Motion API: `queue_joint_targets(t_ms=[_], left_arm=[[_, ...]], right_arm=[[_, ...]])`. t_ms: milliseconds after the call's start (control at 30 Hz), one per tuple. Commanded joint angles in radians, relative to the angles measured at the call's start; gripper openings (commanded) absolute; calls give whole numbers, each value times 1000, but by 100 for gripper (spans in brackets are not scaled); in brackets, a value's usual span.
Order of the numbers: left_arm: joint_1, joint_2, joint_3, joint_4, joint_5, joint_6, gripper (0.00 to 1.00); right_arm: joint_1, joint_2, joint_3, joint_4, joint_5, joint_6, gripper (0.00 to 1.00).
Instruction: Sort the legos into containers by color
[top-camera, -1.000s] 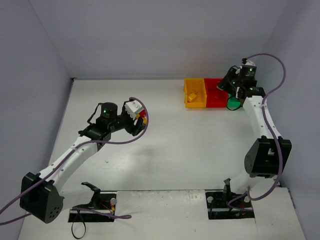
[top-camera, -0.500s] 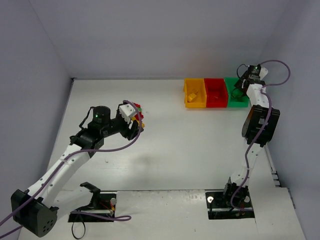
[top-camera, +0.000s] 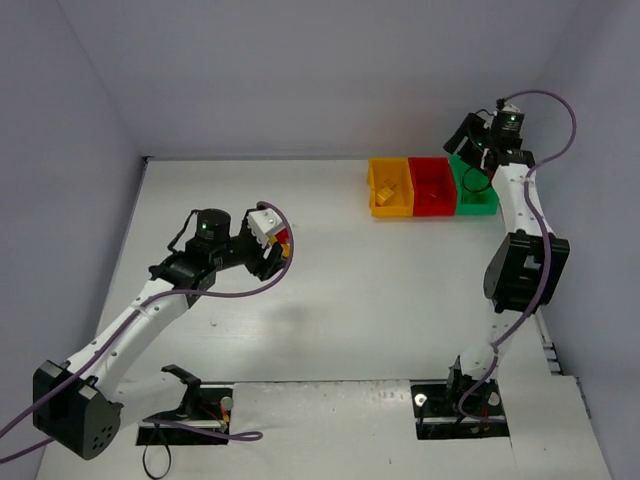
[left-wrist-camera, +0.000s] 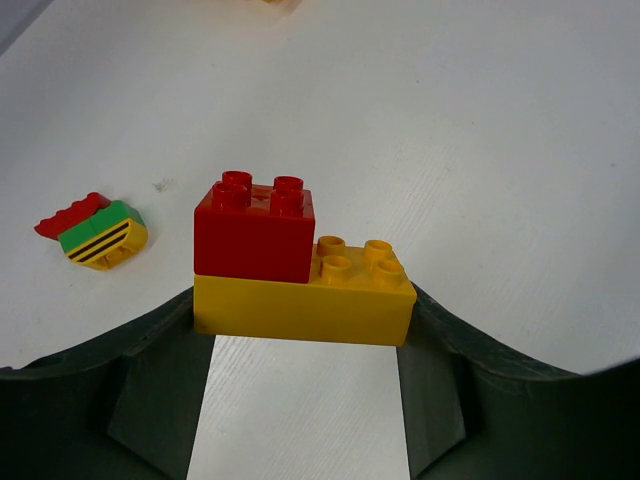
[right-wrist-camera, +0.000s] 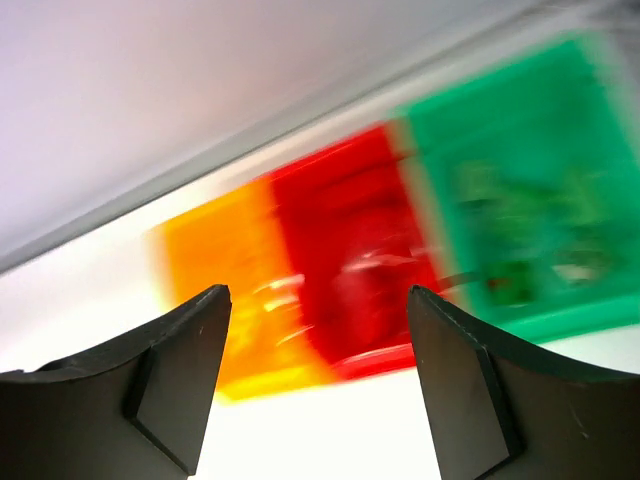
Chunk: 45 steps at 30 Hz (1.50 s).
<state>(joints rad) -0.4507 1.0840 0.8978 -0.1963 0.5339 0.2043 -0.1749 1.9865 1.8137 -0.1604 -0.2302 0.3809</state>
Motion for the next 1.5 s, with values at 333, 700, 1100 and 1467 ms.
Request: queue_joint_targets(t_ms=[333,700,1100,1467], left_arm=[[-8,93,156,87,67,76,2],[-19,74,164,64,78,90,2],[-39,62,181,46,81,95,2],[-48,53,171,32,74,93,2]], right_arm=[[508,-449,-375,151,-529,125,72],[719,-474,-458,298,-534,220,71],[781,-433,-456,298,-477,219,65],[804,-396,-433,298,-466,193,36]])
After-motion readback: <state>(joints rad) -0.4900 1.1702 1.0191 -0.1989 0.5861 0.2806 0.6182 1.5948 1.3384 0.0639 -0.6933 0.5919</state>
